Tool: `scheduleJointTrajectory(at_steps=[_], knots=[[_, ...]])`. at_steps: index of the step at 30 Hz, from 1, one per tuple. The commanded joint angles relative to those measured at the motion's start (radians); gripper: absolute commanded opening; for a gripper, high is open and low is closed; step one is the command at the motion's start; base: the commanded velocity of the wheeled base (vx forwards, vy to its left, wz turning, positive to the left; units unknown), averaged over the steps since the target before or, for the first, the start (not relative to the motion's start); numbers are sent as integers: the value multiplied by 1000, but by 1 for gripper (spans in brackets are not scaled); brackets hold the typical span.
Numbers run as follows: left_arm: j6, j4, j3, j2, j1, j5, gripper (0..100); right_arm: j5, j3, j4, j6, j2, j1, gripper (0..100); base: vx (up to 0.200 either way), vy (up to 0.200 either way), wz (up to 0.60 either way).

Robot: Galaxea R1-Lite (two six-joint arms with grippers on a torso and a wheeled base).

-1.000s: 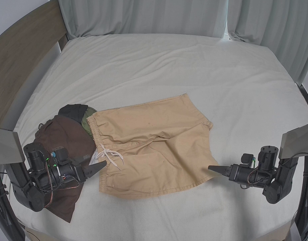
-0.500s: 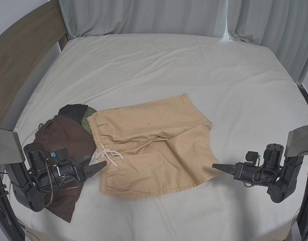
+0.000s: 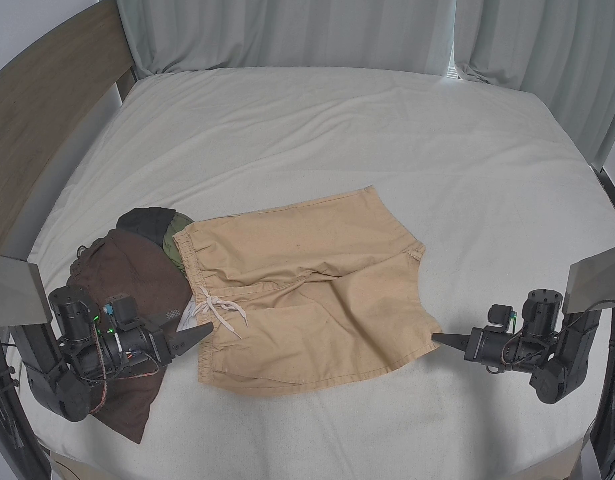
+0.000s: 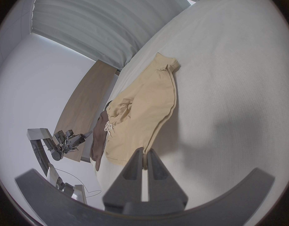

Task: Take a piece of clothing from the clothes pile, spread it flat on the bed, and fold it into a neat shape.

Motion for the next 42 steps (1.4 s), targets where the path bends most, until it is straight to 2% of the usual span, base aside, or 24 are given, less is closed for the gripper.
scheduleJointTrajectory(at_steps=[1, 9, 16, 42], knots=[[1, -1, 3, 20, 5, 0, 100, 0, -5, -2, 0, 15, -9, 0, 0, 0, 0], [0, -1, 18, 72, 12, -15, 100, 3, -7, 0, -40, 3, -52, 0, 0, 0, 0], [0, -1, 25, 142, 37, -34, 100, 35, 4, 1, -133, 3, -112, 0, 0, 0, 0], [0, -2, -5, 322, 40, -51, 100, 32, -1, 1, -170, 20, -124, 0, 0, 0, 0]])
